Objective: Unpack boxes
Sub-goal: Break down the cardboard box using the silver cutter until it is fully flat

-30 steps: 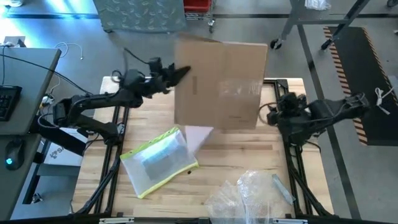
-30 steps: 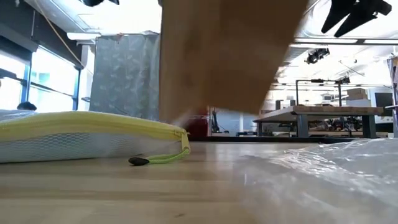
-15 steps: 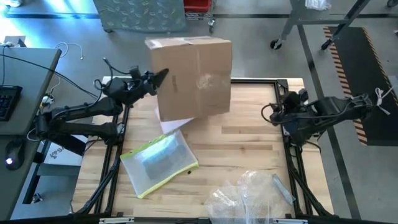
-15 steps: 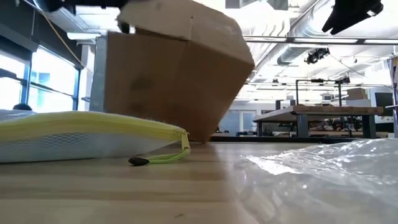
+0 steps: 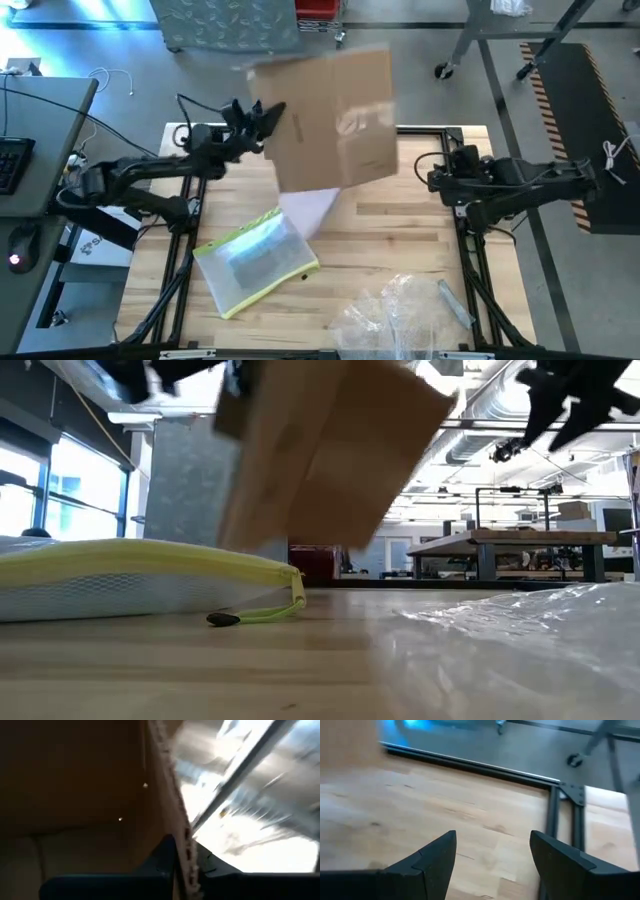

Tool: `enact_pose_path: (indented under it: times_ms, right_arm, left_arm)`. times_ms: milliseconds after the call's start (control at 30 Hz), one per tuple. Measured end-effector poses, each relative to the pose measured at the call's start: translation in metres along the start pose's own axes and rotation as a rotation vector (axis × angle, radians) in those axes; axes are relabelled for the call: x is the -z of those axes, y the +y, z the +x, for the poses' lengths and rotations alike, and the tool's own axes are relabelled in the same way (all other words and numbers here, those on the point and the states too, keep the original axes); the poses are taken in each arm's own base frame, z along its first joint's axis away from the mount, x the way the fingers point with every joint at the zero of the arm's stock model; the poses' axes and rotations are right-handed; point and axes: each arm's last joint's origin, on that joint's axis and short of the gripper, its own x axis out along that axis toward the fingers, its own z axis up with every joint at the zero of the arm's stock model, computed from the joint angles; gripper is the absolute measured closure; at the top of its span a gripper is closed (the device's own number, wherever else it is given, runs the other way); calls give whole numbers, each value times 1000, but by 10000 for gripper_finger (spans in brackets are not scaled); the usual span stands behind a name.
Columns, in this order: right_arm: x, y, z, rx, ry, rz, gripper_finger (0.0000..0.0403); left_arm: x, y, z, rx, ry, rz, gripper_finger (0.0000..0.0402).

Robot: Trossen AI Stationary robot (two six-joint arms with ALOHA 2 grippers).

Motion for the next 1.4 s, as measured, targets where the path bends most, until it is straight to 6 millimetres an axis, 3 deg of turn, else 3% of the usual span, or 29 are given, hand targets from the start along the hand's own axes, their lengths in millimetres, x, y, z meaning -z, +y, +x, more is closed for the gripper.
enact_pose_path:
  times_ms: [133,300,467,667,867,1100,1233,1400]
  right_arm:
    - [3,-1,12,47,31,-4,164]
    - [2,-2,15,57,64,-55,164]
    - [0,-19,8,123,81,-106,164]
    - [-2,-31,-1,23,9,-171,164]
    - [-3,-35,-5,-22,-25,-204,164]
    - [14,-31,10,-71,-42,-196,164]
    - [28,-9,30,-198,-137,-95,164]
    - [46,24,55,-418,-230,-19,164]
  left_arm:
    - [17,8,50,185,-87,-44,402]
    - [64,21,117,316,-31,-152,401]
    - [78,44,153,427,32,-263,401]
    - [73,67,153,467,135,-340,401]
    - [72,68,151,532,263,-441,401]
    - [61,49,145,682,284,-686,401]
    - [55,22,146,740,351,-788,401]
    - [40,-8,145,831,366,-753,401]
